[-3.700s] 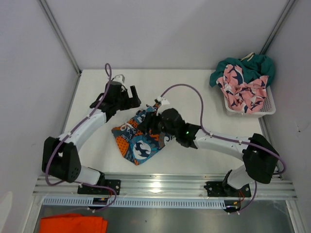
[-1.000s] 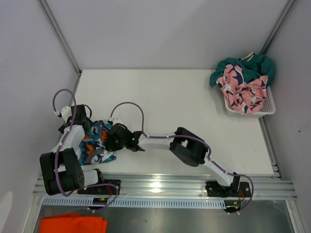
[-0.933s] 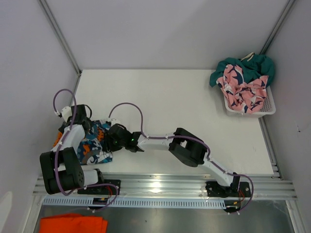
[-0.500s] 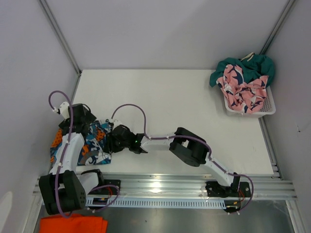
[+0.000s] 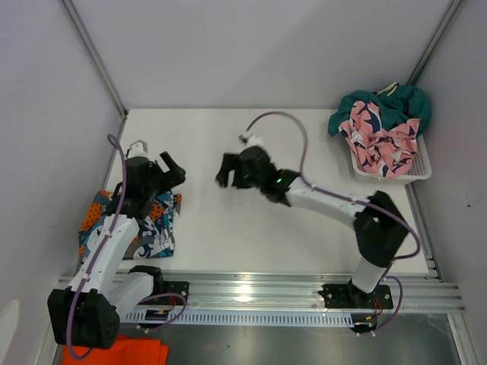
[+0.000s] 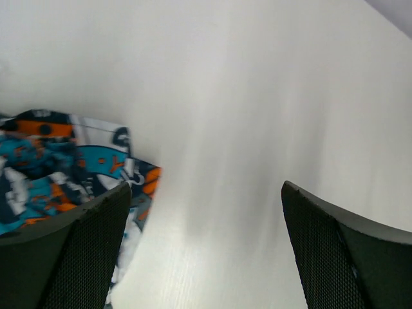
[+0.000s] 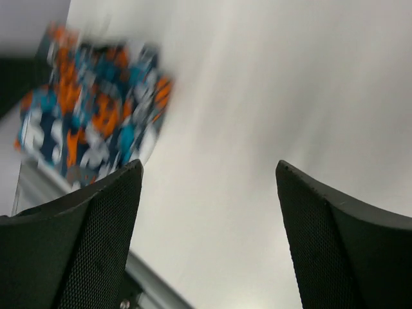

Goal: Fold and stack the shorts

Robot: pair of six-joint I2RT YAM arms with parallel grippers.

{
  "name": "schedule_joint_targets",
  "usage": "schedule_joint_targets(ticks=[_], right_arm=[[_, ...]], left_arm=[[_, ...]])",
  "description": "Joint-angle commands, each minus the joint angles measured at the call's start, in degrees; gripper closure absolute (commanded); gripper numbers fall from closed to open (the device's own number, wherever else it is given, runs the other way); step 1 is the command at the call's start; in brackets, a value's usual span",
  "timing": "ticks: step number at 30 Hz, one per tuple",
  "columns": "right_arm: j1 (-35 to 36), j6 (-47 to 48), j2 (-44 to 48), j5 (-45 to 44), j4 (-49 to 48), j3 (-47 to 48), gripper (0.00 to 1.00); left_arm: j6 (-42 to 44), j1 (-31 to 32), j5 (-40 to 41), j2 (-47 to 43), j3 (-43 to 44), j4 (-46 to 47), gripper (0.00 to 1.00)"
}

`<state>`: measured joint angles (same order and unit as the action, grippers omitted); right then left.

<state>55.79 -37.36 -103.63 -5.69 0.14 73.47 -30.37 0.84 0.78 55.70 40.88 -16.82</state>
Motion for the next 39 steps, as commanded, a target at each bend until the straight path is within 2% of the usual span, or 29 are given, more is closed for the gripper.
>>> schedule_joint_targets(ticks=[1,2,3,4,6,7,11,14,18,21,22,26,28,29,30,35,39], right_arm=[[-13.13,5.27,10.46,-9.74,18.63,3.95,0.16],[-15.60,6.42,12.99,-12.47,21.71,5.18,0.15],[-17.80,7.73,13.89,-15.81,26.53,7.37,0.10],[-22.00,9.66,14.42,-22.45,28.75,8.69,0.01],[-26.85,10.47,13.55,-25.76,35.50,13.68,0.00],[-32.09,10.64,12.59,-25.68,36.93,15.28,0.01],[-42.66,10.21,7.84,-24.54,39.76,19.95,0.00],[-47.33,10.38,3.98,-24.98,39.76,21.71,0.02],[-51.39,10.30,-1.47,-24.46,38.10,22.59,0.07],[-53.32,9.94,-4.82,-23.93,36.17,23.29,0.16],[-53.85,9.77,-5.43,-23.93,35.72,23.38,0.24],[-55.26,9.42,-7.80,-20.59,34.22,24.08,0.42],[-57.46,9.59,-8.42,-18.22,34.05,24.87,0.74],[-57.63,9.33,-8.43,-18.13,35.09,25.31,0.93],[-57.64,8.89,-7.99,-18.99,35.54,25.75,1.00],[-57.55,8.62,-0.88,-22.34,34.31,24.53,1.00],[-57.81,9.33,6.41,-22.52,34.93,28.20,1.00]], left_arm=[[3.12,8.26,-1.05,-0.77,3.58,1.97,0.01],[3.04,10.04,1.14,-0.51,3.68,1.88,0.01],[2.60,11.80,2.03,-0.42,3.50,2.05,0.01],[2.34,15.12,2.65,-0.25,2.54,2.66,0.01],[2.16,18.30,3.79,-0.07,1.04,5.38,0.01],[2.51,20.84,3.88,0.28,0.78,6.18,0.01],[5.58,24.55,4.06,5.36,2.43,7.68,0.01],[6.21,26.58,4.23,7.57,2.98,6.97,0.01],[5.23,29.65,3.00,10.12,-0.10,14.08,0.01],[4.97,32.02,4.58,11.97,-0.71,19.08,0.01],[5.06,33.42,5.19,12.32,-1.67,22.50,0.01],[7.86,36.60,9.07,13.73,-3.18,25.44,0.01],[8.57,37.65,10.46,14.34,-2.48,24.73,0.01],[8.75,37.83,10.65,14.43,-2.39,24.64,0.01],[8.92,38.27,10.74,14.43,-2.56,24.82,0.01],[10.24,39.59,13.02,14.87,-2.48,25.43,0.01],[10.94,40.55,13.72,16.37,-1.42,25.08,0.01]])
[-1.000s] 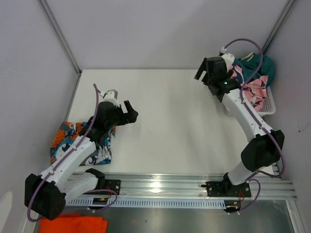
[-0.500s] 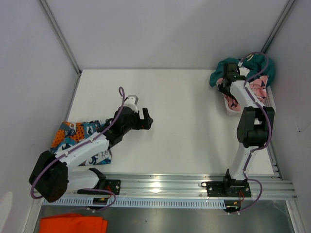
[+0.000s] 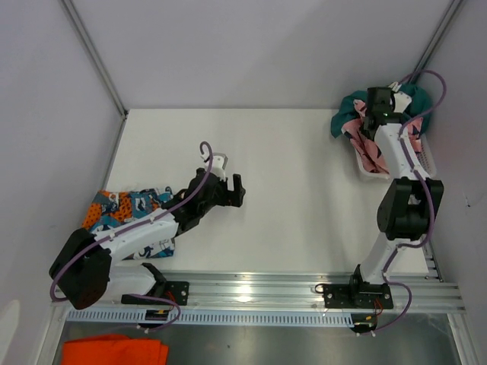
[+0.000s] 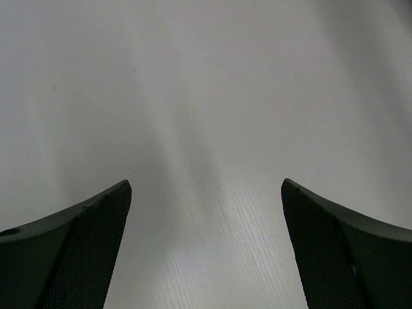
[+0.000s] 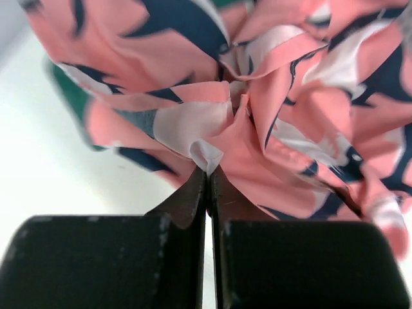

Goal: Fold and stack the shorts

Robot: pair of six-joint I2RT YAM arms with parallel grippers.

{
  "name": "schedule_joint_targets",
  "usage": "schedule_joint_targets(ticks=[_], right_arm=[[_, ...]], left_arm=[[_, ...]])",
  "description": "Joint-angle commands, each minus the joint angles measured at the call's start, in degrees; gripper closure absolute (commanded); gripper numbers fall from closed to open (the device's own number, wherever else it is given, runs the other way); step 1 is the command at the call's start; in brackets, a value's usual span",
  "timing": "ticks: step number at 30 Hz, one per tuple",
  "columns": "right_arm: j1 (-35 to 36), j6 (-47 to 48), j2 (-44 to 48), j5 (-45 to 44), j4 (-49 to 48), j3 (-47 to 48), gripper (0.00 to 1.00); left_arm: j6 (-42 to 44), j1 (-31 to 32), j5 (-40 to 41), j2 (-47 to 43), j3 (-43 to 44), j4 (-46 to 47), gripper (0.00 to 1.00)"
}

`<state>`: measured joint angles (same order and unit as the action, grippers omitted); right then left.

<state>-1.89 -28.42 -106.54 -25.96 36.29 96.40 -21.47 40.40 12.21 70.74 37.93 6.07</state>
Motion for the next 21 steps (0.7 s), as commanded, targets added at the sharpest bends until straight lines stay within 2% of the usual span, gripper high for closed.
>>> schedule_joint_targets(ticks=[1,4,5,7,10,12,14,17,21], right_arm=[[-0.04,0.56,10.38,-1.74,-0.96,6.25,1.00],[0.04,1.70,15.99,5.36,-4.71,7.66,1.00],[0.31,3.27,18.36,12.70,-7.09,6.88,1.00],[1.44,4.60,26.71,17.06,-13.67,3.55,1.00],[4.26,4.52,36.62,24.17,-17.03,3.35,1.00],[4.70,2.85,42.96,35.93,-20.27,4.49,1.00],[4.97,-0.29,46.67,45.59,-23.27,5.55,1.00],[4.97,-4.43,50.55,50.54,-24.43,9.58,1.00],[4.88,-10.65,50.64,58.01,-22.24,15.13,1.00]], left_arm=[[2.22,1.25,2.47,1.59,1.62,2.11,0.01],[2.66,1.87,3.00,2.03,1.62,2.28,0.01],[2.84,1.96,2.91,1.69,1.36,2.55,0.01],[2.93,1.96,2.82,1.16,1.09,2.99,0.01],[3.02,1.96,3.00,-0.69,-0.14,4.13,0.01],[3.11,1.96,3.17,-1.74,-0.49,4.48,0.01],[3.11,1.96,3.26,-2.10,-0.93,4.57,0.01],[2.76,1.96,3.96,-2.45,-0.67,4.13,0.01],[0.91,1.96,9.65,-5.60,-1.98,2.99,0.01]])
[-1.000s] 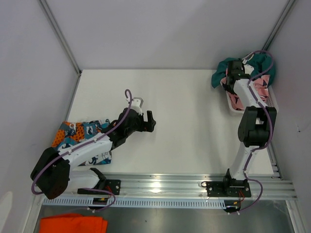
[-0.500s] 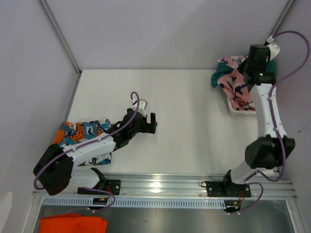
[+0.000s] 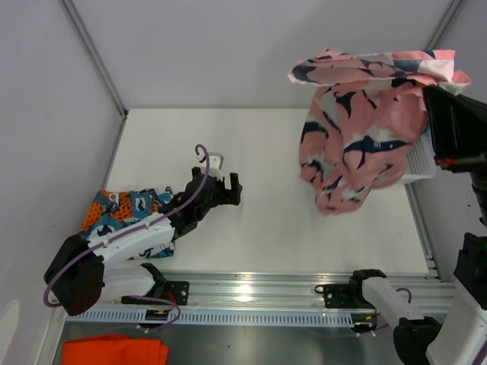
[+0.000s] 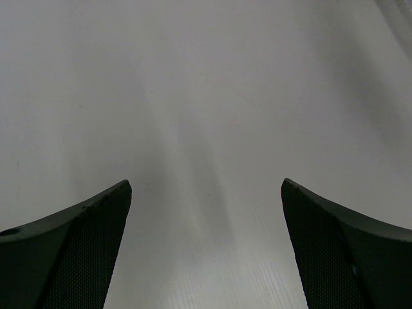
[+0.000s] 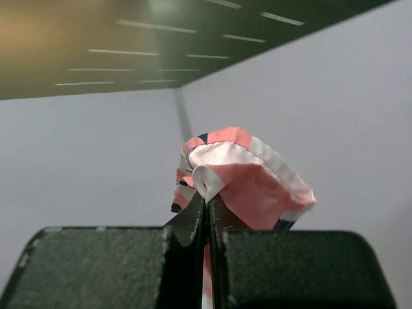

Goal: Fold and stack the shorts

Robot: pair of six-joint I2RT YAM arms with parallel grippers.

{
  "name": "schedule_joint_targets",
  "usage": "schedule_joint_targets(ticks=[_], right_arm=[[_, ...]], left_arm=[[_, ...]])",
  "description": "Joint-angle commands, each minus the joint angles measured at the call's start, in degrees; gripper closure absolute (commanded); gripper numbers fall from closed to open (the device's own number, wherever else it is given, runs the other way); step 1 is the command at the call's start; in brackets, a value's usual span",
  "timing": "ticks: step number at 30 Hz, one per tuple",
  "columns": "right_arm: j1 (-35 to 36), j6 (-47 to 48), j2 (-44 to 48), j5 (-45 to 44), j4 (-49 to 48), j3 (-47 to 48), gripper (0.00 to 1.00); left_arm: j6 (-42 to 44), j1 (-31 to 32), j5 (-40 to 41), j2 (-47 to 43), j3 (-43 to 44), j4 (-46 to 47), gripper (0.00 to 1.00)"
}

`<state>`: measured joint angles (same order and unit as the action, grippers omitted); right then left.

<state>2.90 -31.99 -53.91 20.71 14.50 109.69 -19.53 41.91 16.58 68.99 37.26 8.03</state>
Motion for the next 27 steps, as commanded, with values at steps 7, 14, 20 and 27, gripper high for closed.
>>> schedule_joint_targets(ticks=[7,14,20,27], right_arm=[[-0.08,-17.39,1.08,18.67,-3.42,-7.45,1.00],[5.35,-22.86,-3.64,14.38,-8.42,-27.14,1.00],[19.93,-13.91,-28.76,13.02,-7.30,-13.75,0.67],[17.59,-3.20,-38.12,1.54,8.60,0.97,0.06]], left_arm=[[-10.08,-3.49,17.34,-16.22,-7.28,-3.11,0.01],[-12.55,-6.49,19.01,-25.57,-12.21,-2.67,0.01],[-12.02,-6.49,17.97,-22.06,-10.54,-3.37,0.01],[-9.13,-6.49,12.37,-19.95,-9.74,-1.89,0.01]])
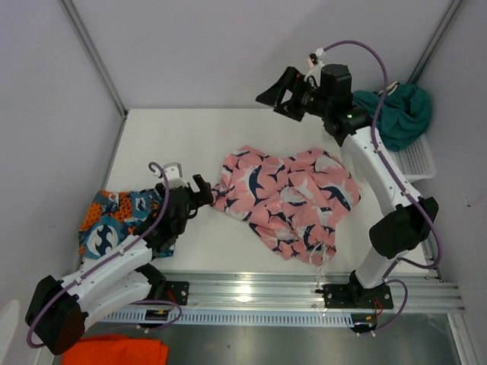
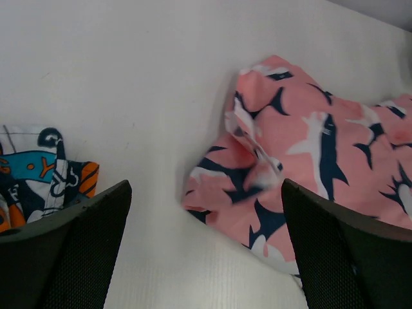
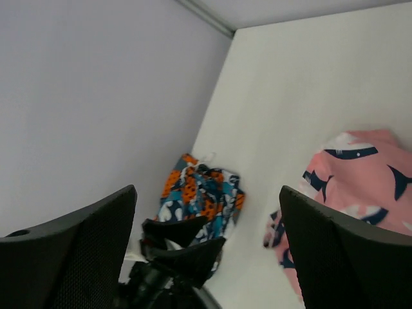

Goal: Fold and stack the shorts

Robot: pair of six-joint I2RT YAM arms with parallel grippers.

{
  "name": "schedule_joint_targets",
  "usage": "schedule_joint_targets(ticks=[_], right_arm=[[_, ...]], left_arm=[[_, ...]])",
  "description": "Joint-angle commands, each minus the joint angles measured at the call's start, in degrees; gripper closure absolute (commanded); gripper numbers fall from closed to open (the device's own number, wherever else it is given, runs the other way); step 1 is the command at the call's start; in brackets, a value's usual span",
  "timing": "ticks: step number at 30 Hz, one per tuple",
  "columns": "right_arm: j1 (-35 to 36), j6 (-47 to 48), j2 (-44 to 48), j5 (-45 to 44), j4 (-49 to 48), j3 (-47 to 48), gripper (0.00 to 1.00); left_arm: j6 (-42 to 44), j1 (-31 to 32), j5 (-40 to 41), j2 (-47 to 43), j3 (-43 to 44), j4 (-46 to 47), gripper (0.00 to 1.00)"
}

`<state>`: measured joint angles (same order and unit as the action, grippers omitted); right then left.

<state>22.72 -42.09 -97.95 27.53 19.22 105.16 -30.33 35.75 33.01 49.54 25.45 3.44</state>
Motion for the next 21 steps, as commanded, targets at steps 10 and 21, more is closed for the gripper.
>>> schedule_joint_targets(ticks=[10,21], right_arm=[[-0.22,19.15,28.23,-23.47,18.92,-30.95,0.25],[29.63,4.66,47.58,-40.52,20.24,-62.35,0.46]], left_arm=[[10.27,7.22,-19.98,7.14,4.51,10.18,0.01],[8.10,11.19,-13.77,16.38,9.26,7.02,0.01]])
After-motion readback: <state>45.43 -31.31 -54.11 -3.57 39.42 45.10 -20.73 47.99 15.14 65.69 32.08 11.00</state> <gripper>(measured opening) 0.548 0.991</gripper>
